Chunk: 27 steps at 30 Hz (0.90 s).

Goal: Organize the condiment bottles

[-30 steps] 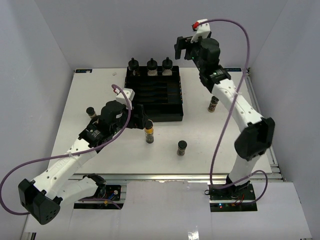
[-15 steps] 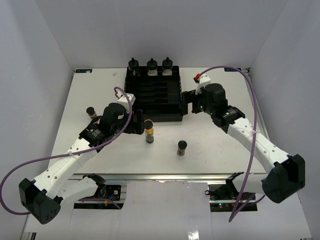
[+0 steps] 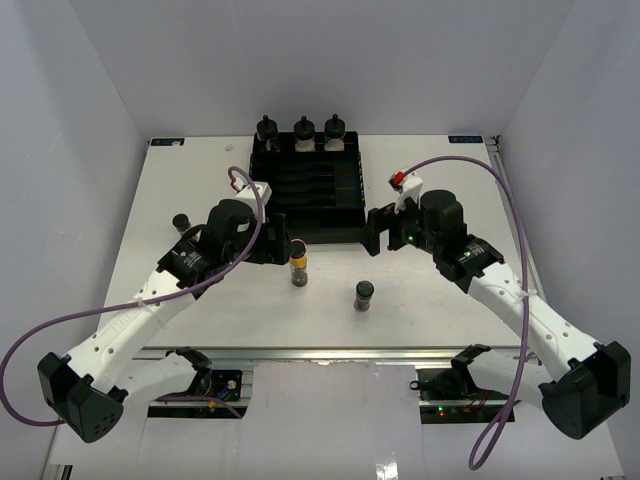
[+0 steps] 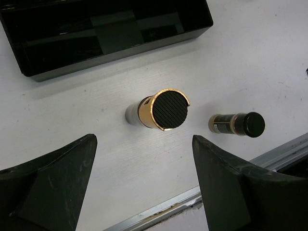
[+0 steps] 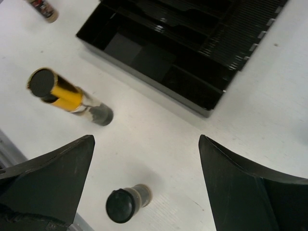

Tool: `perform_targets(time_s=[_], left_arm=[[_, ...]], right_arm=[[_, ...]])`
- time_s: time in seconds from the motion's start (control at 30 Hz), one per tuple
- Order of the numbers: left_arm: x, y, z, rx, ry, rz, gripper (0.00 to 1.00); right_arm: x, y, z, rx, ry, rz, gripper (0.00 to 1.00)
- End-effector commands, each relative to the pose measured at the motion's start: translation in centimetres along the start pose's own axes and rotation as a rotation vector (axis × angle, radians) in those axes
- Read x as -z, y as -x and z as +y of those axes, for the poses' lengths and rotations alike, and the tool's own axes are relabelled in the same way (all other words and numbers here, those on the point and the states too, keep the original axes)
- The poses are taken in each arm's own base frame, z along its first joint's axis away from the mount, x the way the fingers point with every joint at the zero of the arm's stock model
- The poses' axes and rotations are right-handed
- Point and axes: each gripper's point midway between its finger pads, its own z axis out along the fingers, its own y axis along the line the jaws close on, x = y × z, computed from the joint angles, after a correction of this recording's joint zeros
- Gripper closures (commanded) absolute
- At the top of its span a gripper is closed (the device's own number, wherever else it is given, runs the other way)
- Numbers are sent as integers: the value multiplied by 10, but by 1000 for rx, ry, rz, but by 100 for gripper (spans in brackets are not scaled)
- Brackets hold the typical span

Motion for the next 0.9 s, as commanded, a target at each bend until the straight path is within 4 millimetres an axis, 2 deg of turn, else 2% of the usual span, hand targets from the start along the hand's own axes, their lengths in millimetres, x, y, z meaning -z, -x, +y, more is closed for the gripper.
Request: perform_targets(time_s=[0.0, 0.13, 0.27, 0.43, 0.5, 0.57, 0.87], left_arm=[[20, 29, 13, 75, 113, -90, 7], [34, 39, 29, 126, 218, -125, 3], [56, 48, 29, 171, 219, -165, 2], [105, 64, 36, 229, 223, -278, 2], [122, 69, 39, 245, 225, -321, 2], [131, 68, 41, 251, 221, -338, 2], [140, 57, 51, 256, 246, -353, 2]], right_arm=[[-3, 42, 56, 115, 170, -91, 5], [-19, 45, 99, 173, 227, -64, 5], [-42, 33, 120, 206, 221, -18, 5], [-73, 17, 138, 232, 230, 33, 2], [-85, 10, 138, 248, 201, 62, 2], [-95, 5, 138, 258, 177, 78, 2], [-129, -19, 137, 284, 99, 165, 2]])
